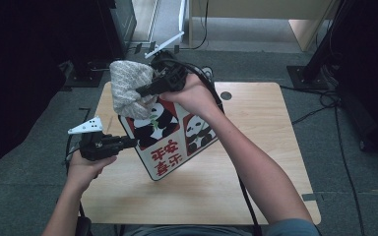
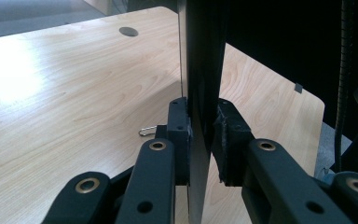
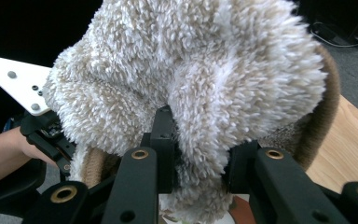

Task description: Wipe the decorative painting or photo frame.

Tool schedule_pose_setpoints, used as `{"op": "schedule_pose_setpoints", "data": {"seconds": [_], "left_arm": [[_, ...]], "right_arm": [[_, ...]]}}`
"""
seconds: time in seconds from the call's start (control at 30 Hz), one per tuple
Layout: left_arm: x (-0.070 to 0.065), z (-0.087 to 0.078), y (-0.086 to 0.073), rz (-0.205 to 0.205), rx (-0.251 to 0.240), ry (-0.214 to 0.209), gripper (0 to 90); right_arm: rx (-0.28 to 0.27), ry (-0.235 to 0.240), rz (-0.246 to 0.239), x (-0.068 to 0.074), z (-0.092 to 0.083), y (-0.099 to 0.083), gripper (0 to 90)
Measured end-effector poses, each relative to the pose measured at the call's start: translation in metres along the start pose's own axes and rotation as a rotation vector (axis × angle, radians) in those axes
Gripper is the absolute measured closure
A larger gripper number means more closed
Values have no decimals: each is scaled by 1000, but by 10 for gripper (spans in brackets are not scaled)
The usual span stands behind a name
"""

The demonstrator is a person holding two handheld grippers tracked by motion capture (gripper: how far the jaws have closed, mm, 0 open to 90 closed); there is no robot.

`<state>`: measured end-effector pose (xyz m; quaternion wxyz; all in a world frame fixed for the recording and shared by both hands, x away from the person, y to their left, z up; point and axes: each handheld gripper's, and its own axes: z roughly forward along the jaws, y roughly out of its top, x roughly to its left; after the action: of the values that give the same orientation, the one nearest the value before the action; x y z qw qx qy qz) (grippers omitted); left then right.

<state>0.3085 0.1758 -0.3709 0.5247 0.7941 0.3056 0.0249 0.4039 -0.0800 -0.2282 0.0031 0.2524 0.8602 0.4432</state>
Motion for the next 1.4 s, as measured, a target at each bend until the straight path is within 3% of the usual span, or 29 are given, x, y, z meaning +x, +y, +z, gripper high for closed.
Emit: {"op": "schedule_pose_setpoints", "data": {"seconds": [1.03,1.4], "left_arm": [[0,-1,0,4,3,5,786],[1,-2,0,5,2,11,786]], "right_arm": [[-32,-83,54,-32,-33,-19,707],[-34,-137,70,-45,-48,-26,708]]}}
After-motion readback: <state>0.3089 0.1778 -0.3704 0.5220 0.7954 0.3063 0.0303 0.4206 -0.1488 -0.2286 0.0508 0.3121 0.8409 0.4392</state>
